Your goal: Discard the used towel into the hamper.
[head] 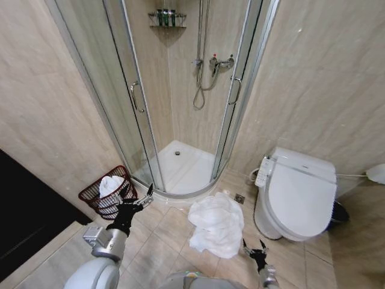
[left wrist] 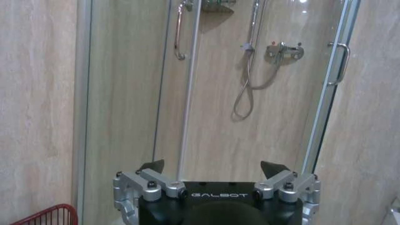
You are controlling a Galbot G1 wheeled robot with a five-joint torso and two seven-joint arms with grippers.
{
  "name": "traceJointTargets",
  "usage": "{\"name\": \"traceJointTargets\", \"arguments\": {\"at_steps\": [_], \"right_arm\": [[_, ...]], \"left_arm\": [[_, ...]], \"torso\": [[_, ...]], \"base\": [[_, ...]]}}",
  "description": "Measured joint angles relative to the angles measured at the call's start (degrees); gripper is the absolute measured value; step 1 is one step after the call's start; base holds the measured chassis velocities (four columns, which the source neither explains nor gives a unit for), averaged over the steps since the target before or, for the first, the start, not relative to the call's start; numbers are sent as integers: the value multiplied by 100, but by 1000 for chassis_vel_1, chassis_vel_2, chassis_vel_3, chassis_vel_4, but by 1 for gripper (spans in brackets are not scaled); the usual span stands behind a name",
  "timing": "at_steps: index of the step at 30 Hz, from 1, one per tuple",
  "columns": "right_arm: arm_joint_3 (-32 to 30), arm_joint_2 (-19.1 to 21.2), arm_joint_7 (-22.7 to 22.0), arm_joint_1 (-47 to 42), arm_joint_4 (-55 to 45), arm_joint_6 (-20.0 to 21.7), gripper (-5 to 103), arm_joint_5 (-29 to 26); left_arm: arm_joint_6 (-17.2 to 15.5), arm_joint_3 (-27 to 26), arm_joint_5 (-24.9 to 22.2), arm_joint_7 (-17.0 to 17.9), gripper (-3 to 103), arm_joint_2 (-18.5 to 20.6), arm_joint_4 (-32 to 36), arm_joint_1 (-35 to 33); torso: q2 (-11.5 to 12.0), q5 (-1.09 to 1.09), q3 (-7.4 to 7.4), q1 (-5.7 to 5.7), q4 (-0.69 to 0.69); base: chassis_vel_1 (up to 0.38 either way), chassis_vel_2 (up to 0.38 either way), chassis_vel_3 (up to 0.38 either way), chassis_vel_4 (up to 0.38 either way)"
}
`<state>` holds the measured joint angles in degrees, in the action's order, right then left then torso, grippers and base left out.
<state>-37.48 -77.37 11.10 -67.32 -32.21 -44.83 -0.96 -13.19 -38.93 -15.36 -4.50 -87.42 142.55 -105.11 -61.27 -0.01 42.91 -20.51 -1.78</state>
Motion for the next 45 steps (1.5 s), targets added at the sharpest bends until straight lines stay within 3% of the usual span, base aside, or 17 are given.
{"name": "traceJointTargets", "arguments": {"at_steps": [2, 9, 15, 22, 26, 29, 30, 32, 45], "right_arm": [[-28, 12, 0, 57, 99, -193, 100, 194], [-106, 98, -128, 42, 149, -235, 100, 702], [-183, 188, -829, 74, 271, -289, 100, 1470], [-186, 231, -971, 125, 397, 70, 100, 1391], [-157, 201, -833, 129, 439, 330, 100, 1017], [-139, 195, -125, 61, 366, 418, 100, 339], [-139, 195, -125, 61, 366, 418, 100, 339], [-171, 204, 308, 109, 473, 434, 100, -6], [-229, 274, 1062, 157, 701, 439, 100, -232]], "left_arm": [[0, 0, 0, 0, 100, 0, 0, 0], [0, 0, 0, 0, 100, 0, 0, 0], [0, 0, 0, 0, 100, 0, 0, 0], [0, 0, 0, 0, 100, 0, 0, 0], [0, 0, 0, 0, 100, 0, 0, 0], [-1, 0, 0, 0, 100, 0, 0, 0], [-1, 0, 0, 0, 100, 0, 0, 0], [0, 0, 0, 0, 100, 0, 0, 0], [0, 0, 0, 0, 100, 0, 0, 0]], "torso": [[94, 2, -52, 44, 0], [275, 2, -150, 126, 1], [442, 2, -239, 203, 1], [632, 2, -344, 288, 0], [732, 3, -397, 334, 0], [834, 2, -451, 382, 1], [834, 2, -451, 382, 1], [907, 0, -493, 415, 0], [1242, 1, -676, 567, 0]], "base": [[0, 0, 0, 0], [0, 0, 0, 0], [0, 0, 0, 0], [0, 0, 0, 0], [0, 0, 0, 0], [0, 0, 0, 0], [0, 0, 0, 0], [0, 0, 0, 0], [0, 0, 0, 0]]}}
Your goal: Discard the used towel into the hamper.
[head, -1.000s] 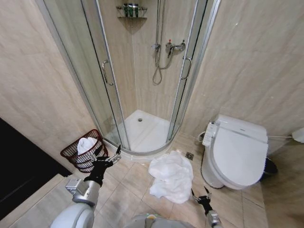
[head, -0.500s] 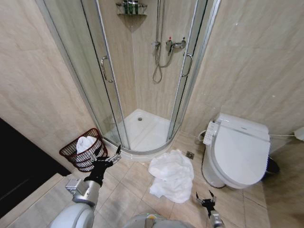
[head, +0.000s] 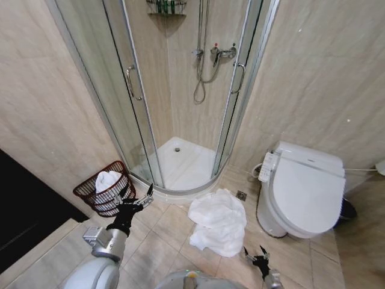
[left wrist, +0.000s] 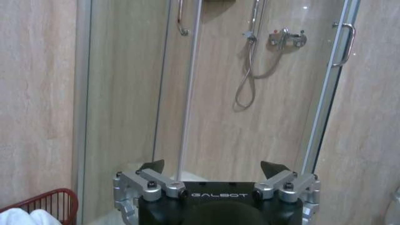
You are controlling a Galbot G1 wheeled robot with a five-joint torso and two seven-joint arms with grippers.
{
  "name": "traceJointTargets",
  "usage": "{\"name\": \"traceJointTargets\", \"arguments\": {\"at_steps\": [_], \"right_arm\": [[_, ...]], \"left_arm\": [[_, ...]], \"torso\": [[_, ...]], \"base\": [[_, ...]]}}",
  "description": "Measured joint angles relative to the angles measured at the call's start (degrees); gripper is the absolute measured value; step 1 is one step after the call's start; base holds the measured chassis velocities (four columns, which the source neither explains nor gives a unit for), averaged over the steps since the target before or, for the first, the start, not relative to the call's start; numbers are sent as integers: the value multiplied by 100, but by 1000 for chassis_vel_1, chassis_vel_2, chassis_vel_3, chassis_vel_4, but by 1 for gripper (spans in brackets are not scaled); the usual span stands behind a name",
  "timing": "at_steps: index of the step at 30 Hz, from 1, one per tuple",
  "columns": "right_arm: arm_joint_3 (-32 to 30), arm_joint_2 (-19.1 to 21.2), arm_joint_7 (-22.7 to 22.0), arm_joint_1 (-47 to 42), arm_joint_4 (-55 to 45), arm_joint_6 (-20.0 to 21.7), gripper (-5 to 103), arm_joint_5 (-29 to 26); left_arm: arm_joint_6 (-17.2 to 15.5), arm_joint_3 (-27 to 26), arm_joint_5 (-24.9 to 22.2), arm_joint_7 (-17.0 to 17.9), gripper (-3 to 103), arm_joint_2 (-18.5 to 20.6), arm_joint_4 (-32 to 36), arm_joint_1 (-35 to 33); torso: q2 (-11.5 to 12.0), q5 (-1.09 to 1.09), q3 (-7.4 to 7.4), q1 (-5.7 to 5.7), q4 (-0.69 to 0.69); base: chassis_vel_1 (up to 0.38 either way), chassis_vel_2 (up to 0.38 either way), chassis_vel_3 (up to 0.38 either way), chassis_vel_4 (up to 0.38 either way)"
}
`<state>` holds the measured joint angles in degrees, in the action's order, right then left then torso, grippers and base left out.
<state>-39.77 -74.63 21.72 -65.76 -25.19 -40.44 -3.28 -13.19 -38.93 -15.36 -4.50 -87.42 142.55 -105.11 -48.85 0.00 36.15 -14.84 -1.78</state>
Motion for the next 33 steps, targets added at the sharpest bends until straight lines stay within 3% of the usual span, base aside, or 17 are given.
{"name": "traceJointTargets", "arguments": {"at_steps": [20, 33], "right_arm": [[2, -44, 119, 19, 18, 79, 100, -239], [-28, 45, -190, 82, 75, -79, 100, -185]], "left_arm": [[0, 0, 0, 0, 100, 0, 0, 0], [0, 0, 0, 0, 100, 0, 0, 0]], "torso": [[513, 0, -291, 222, 0], [838, 1, -470, 367, 0]], "base": [[0, 0, 0, 0], [0, 0, 0, 0]]}}
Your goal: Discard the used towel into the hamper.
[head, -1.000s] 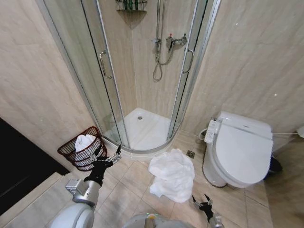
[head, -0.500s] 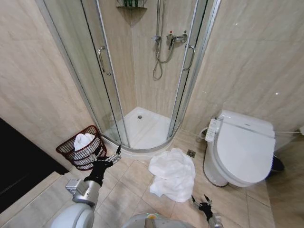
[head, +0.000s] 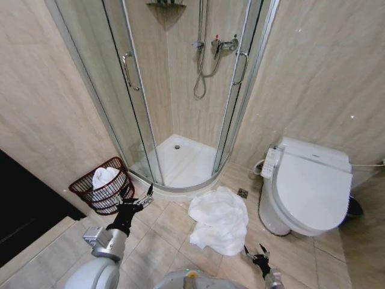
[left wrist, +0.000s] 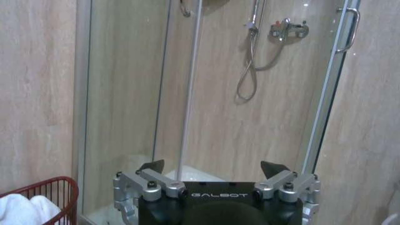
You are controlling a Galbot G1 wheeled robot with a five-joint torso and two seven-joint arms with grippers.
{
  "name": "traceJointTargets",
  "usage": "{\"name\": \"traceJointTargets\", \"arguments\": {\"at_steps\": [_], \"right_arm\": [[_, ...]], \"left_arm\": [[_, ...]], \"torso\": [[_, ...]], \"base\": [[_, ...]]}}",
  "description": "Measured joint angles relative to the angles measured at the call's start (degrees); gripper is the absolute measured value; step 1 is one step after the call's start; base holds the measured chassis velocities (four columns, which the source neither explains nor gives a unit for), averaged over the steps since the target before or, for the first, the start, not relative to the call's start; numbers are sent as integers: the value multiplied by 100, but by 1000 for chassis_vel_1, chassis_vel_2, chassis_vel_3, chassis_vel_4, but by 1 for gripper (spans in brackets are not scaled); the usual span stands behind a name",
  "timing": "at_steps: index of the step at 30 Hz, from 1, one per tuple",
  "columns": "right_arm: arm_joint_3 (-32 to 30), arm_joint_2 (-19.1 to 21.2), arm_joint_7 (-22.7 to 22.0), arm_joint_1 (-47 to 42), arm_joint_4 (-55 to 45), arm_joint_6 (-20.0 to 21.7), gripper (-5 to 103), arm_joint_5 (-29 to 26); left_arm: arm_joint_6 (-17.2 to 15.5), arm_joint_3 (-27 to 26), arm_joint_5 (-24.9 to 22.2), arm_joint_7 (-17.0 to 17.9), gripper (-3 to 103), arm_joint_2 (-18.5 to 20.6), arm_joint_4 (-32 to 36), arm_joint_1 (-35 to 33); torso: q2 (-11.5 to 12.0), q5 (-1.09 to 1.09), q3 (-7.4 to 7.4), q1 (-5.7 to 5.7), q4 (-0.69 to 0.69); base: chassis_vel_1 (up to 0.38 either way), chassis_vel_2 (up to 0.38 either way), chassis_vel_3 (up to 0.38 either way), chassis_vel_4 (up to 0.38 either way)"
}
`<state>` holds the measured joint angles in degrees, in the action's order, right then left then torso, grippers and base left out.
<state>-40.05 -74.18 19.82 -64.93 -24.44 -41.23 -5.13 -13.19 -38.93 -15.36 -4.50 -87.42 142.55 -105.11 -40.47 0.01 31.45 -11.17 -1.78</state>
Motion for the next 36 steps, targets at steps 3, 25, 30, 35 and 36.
{"name": "traceJointTargets", "arguments": {"at_steps": [3, 25, 30, 35, 36], "right_arm": [[-17, 18, -18, -53, -150, 39, 100, -354], [-23, 83, -227, -181, -225, 189, 100, 51], [-26, 164, -327, -177, -190, 162, 100, 149], [-33, 169, -296, -162, -197, 211, 100, -54], [-34, 165, -278, -165, -205, 212, 100, -79]], "left_arm": [[0, 0, 0, 0, 100, 0, 0, 0], [0, 0, 0, 0, 100, 0, 0, 0], [0, 0, 0, 0, 100, 0, 0, 0], [0, 0, 0, 0, 100, 0, 0, 0], [0, 0, 0, 0, 100, 0, 0, 0]], "torso": [[65, -2, -38, 26, 1], [604, -1, -344, 260, 0], [734, -1, -415, 318, 0], [822, -1, -466, 357, 0], [856, -1, -486, 371, 0]], "base": [[0, 0, 0, 0], [0, 0, 0, 0], [0, 0, 0, 0], [0, 0, 0, 0], [0, 0, 0, 0]]}}
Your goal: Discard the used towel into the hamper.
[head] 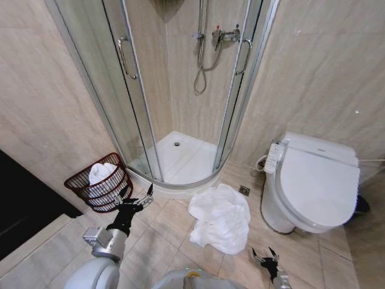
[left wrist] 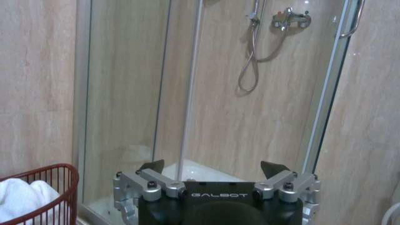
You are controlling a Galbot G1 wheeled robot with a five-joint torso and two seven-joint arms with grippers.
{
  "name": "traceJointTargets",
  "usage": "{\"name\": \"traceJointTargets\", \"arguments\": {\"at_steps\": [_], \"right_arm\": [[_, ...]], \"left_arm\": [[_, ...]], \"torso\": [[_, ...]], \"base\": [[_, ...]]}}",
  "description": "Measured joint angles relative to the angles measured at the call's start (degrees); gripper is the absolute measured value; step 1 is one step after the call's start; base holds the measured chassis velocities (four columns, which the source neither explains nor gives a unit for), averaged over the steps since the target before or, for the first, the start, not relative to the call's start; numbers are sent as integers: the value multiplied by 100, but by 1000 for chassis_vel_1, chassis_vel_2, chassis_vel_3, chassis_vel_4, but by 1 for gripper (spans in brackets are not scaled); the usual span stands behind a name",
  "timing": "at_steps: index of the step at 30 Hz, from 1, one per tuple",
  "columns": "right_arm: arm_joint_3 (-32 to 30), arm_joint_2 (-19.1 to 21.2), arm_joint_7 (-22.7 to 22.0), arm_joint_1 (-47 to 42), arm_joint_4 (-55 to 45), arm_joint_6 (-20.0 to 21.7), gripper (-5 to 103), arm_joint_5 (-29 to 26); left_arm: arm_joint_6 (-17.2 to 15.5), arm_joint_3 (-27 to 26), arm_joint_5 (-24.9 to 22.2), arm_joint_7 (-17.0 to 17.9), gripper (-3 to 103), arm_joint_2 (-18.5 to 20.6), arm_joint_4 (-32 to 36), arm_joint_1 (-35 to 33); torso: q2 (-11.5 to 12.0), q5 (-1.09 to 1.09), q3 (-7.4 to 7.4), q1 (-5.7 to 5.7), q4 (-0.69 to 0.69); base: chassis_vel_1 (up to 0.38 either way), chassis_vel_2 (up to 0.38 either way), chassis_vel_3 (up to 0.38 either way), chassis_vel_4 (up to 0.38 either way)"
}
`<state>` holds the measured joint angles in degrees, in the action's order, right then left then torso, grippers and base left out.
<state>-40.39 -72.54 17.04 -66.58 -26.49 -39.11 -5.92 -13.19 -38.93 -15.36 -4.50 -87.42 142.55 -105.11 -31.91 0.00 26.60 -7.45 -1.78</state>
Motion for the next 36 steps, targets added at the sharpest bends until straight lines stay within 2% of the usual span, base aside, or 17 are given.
{"name": "traceJointTargets", "arguments": {"at_steps": [6, 16, 20, 26, 31, 33, 36], "right_arm": [[3, -64, 122, -69, -170, 70, 100, -101], [3, -76, 347, -65, -193, 101, 100, -108], [17, -82, 502, -21, -201, -20, 100, -203], [86, -77, 920, 146, -151, -421, 100, -485], [84, -41, 1200, 379, -26, -514, 100, -560], [90, -17, 1325, 415, -1, -509, 100, -635], [106, -15, 1458, 420, -1, -490, 100, -667]], "left_arm": [[0, 0, 0, 0, 100, 0, 0, 0], [0, 0, 0, 0, 100, 0, 0, 0], [0, 0, 0, 0, 100, 0, 0, 0], [0, 0, 0, 0, 100, 0, 0, 1], [0, 0, 0, 0, 100, 0, 0, 1], [0, 0, 0, 0, 100, 0, 0, 1], [0, 0, 0, 0, 100, 0, 0, 0]], "torso": [[147, 0, -89, 57, 0], [174, 0, -109, 66, 0], [163, 0, -104, 64, 0], [149, 0, -91, 49, 0], [140, 0, -87, 46, -2], [137, -4, -85, 46, 2], [133, 2, -86, 47, 1]], "base": [[0, 0, 0, 0], [0, 0, 0, 0], [-69, 72, 70, -66], [-152, 162, 147, -145], [-129, 106, 68, -41], [-52, 57, -27, -38], [29, 12, -56, -20]]}}
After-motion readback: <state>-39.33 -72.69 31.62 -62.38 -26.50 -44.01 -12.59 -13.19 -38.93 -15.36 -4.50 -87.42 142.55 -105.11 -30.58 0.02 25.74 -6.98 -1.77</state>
